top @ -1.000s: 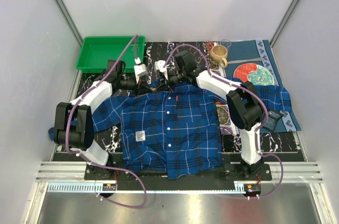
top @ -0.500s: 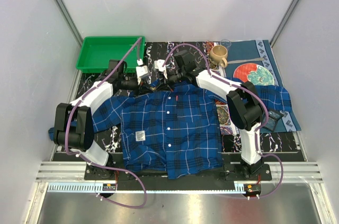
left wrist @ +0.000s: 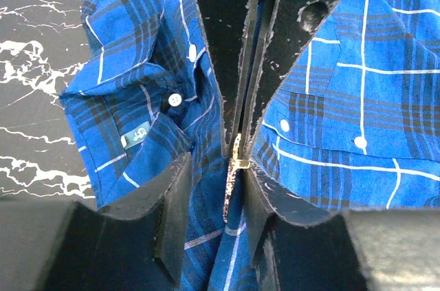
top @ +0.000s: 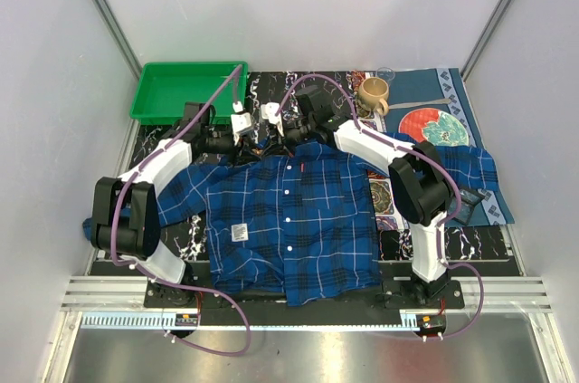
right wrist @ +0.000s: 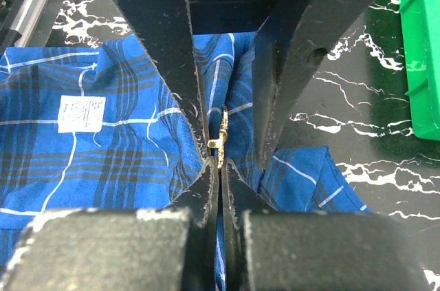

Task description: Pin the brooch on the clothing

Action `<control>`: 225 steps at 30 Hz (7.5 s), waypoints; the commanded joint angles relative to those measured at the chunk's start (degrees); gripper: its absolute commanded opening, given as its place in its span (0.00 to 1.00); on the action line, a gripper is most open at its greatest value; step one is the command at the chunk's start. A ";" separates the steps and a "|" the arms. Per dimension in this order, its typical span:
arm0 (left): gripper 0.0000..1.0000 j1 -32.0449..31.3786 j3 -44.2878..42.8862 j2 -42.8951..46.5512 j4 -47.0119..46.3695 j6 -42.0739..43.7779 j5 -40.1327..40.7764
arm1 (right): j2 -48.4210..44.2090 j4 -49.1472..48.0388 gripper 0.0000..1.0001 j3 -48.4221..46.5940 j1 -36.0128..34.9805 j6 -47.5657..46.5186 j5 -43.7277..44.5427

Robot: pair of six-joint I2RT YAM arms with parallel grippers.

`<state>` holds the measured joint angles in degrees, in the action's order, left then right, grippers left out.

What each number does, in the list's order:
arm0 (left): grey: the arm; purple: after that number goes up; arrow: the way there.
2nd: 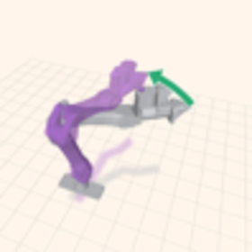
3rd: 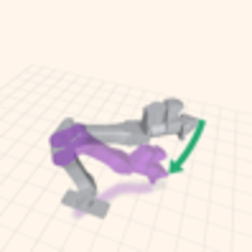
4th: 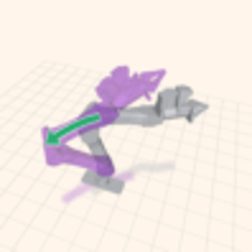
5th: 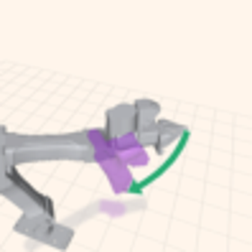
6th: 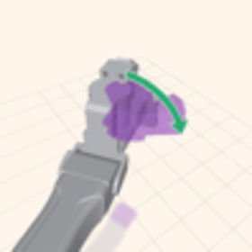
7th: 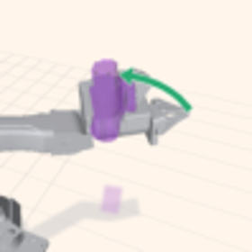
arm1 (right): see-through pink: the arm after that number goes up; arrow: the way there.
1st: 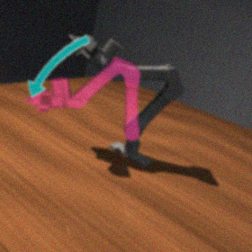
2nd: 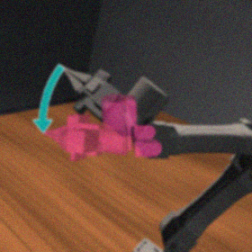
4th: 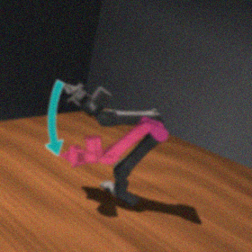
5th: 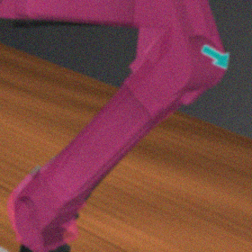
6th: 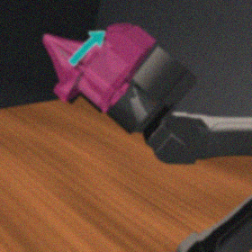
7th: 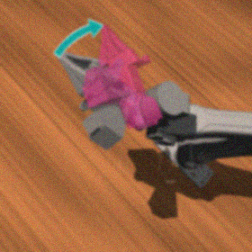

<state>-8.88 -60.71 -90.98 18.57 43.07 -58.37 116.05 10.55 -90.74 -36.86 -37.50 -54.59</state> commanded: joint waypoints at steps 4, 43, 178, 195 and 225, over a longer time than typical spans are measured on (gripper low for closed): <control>0.46 2.55 0.06 3.00 -0.21 7.46 0.19 | -6.45 -0.88 0.00 -2.51 -3.66 -1.61 -9.22; 0.65 6.60 4.37 10.56 11.49 30.50 -11.59 | -6.71 0.88 0.00 -1.02 -3.04 -4.60 -6.59; 0.34 -1.22 -26.75 -20.13 -7.83 -6.33 40.88 | 19.12 -5.88 0.00 -21.06 16.29 11.39 59.84; 0.99 15.28 -18.64 5.11 6.50 -14.10 13.48 | 9.84 27.04 0.99 -33.71 16.12 7.80 36.27; 0.69 -29.77 25.72 44.05 42.44 19.00 33.04 | -15.94 42.02 0.36 26.22 6.72 7.26 35.60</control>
<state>-31.81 -37.15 -46.41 65.84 71.64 -31.90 99.15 54.92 -65.12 -29.69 -32.25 -20.93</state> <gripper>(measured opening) 0.707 0.356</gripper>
